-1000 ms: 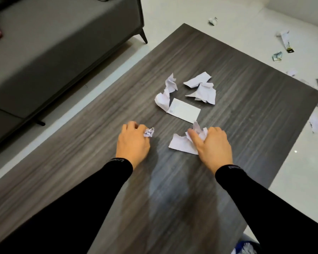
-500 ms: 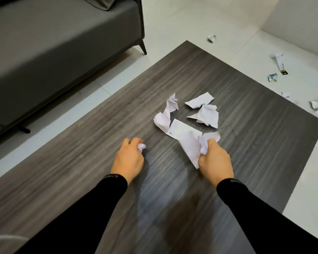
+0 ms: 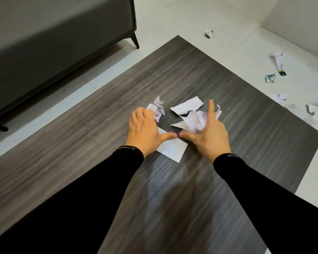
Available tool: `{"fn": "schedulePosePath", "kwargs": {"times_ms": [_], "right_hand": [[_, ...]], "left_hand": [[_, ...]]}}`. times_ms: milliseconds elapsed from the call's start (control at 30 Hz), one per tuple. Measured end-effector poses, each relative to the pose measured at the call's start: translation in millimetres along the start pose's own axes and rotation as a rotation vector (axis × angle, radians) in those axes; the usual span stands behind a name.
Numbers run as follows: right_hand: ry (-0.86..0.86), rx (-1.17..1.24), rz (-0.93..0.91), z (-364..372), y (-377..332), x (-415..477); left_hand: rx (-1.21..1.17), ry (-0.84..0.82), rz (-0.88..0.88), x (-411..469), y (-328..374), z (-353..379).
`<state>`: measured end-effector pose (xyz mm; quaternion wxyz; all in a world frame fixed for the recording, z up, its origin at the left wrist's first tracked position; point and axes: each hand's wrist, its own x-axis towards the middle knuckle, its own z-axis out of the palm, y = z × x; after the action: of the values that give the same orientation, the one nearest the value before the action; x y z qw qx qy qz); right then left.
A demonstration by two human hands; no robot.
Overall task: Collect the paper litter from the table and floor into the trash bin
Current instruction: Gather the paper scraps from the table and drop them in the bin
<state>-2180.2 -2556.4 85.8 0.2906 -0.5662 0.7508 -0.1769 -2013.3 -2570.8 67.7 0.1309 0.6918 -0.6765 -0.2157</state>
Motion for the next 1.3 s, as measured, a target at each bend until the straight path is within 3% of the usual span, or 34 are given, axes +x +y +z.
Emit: {"fn": "schedulePosePath", "kwargs": {"times_ms": [133, 333, 433, 667, 900, 1033, 1300], "right_hand": [[-0.038, -0.276, -0.057, 6, 2, 29], [-0.251, -0.605, -0.100, 14, -11, 60], [-0.271, -0.637, -0.078, 17, -12, 66], [-0.044, -0.585, -0.120, 30, -24, 55], [-0.063, -0.657, -0.245, 25, -24, 52], [-0.018, -0.547, -0.272, 25, -17, 43], [0.068, 0.128, 0.011, 1, -13, 9]], "left_hand": [[0.184, -0.238, 0.194, 4, -10, 8], [0.218, -0.219, 0.367, 2, -15, 12], [0.111, -0.180, 0.316, 1, -16, 18], [-0.006, -0.260, 0.113, 4, -15, 12], [-0.018, -0.250, 0.156, 1, -14, -2], [-0.183, -0.213, 0.018, 3, -18, -8], [-0.584, -0.110, -0.213, -9, -17, -19]]}}
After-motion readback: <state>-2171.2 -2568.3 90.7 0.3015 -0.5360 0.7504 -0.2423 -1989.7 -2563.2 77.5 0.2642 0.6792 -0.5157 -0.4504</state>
